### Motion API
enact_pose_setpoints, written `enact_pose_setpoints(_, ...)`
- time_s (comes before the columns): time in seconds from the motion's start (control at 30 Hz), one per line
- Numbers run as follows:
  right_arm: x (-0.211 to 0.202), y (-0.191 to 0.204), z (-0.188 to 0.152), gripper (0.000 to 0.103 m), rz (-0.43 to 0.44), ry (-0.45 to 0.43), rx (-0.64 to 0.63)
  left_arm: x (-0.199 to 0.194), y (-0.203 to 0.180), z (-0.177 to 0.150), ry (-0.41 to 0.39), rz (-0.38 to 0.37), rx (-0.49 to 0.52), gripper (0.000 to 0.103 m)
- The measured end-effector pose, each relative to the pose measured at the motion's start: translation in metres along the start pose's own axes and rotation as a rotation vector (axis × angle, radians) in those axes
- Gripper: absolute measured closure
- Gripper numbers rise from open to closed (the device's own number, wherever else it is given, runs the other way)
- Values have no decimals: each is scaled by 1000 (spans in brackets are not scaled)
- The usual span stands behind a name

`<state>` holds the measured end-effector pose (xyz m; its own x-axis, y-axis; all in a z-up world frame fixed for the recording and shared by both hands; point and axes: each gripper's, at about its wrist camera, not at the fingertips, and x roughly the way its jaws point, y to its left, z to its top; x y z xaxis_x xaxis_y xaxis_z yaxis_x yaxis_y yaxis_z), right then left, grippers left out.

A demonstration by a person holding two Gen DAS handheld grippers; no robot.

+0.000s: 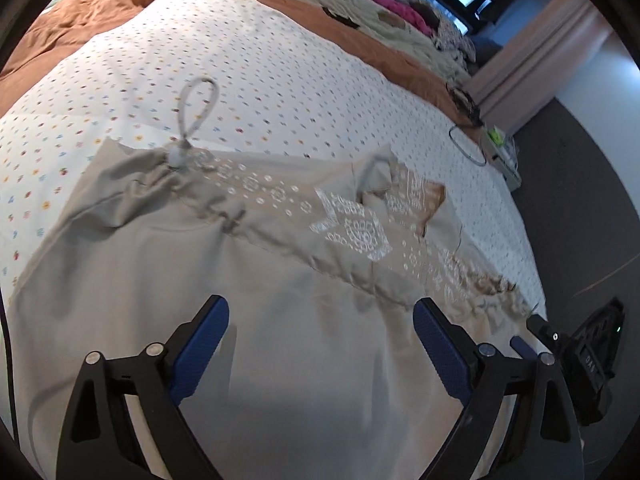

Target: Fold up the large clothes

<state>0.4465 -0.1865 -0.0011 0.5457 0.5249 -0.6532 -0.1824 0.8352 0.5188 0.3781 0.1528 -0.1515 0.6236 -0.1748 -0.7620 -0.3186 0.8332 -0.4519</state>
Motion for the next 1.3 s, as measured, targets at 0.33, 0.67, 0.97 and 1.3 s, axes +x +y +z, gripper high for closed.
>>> enact_pose_setpoints(0.33, 55, 16, -3, 57, -135, 79, -69, 58, -13, -7, 95, 187, 129, 33)
enact_pose_setpoints(0.67, 46, 17, -3, 103, -66, -9, -99, 43, -17, 0, 39, 189, 141, 99)
enact_pose_setpoints(0.97, 26, 21, 8, 103, -8, -98, -75, 3, -28, 28, -90, 157, 123, 99)
enact_pose_setpoints(1.3, 62, 15, 17, 103, -41, -63, -38, 44, -19, 44, -54, 182, 119, 99)
